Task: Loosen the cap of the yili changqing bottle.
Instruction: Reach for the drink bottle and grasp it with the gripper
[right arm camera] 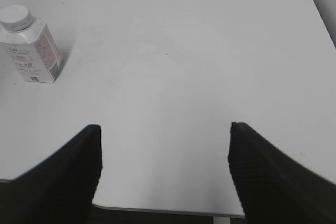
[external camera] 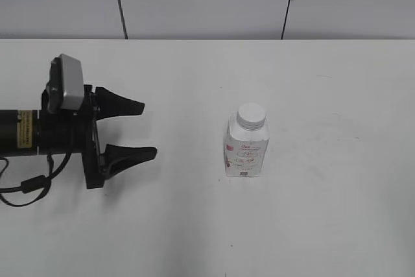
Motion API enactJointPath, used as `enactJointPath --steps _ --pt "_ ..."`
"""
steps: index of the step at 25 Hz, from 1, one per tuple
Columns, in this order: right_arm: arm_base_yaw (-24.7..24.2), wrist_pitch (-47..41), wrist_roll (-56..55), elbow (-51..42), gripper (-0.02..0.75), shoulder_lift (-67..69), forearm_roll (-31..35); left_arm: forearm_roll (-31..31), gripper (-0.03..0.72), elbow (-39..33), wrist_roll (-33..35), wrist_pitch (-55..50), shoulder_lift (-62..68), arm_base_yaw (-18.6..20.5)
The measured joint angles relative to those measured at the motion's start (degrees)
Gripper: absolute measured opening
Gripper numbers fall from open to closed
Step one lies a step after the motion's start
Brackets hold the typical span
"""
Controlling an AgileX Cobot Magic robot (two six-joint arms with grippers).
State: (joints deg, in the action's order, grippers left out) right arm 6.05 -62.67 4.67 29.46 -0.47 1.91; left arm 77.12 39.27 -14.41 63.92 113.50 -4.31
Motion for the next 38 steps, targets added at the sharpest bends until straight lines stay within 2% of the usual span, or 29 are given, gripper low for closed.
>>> enactJointPath --steps 8,19,23,30,35,38 --pt "0.0 0.0 0.0 0.0 0.587 0.0 0.0 -0.5 0.589 7.5 -6.4 -2.4 2.6 -7.1" --pt "0.0 0.0 0.0 0.0 0.587 0.0 0.0 -0.9 0.589 17.3 -9.7 -2.4 10.9 -15.7" --pt "0.0 0.0 0.0 0.0 0.587 0.0 0.0 -0.9 0.589 21.1 -12.0 -2.5 13.1 -17.5" --pt "0.0 0.0 0.0 0.0 0.587 0.0 0.0 -1.0 0.589 23.4 -12.6 -4.9 14.1 -21.0" --pt "0.0 0.0 0.0 0.0 0.587 0.0 0.0 -1.1 0.587 23.4 -12.7 -5.5 15.5 -21.3" --pt "0.0 0.0 0.0 0.0 0.587 0.0 0.0 -1.8 0.557 23.4 -12.8 -5.7 15.5 -21.3"
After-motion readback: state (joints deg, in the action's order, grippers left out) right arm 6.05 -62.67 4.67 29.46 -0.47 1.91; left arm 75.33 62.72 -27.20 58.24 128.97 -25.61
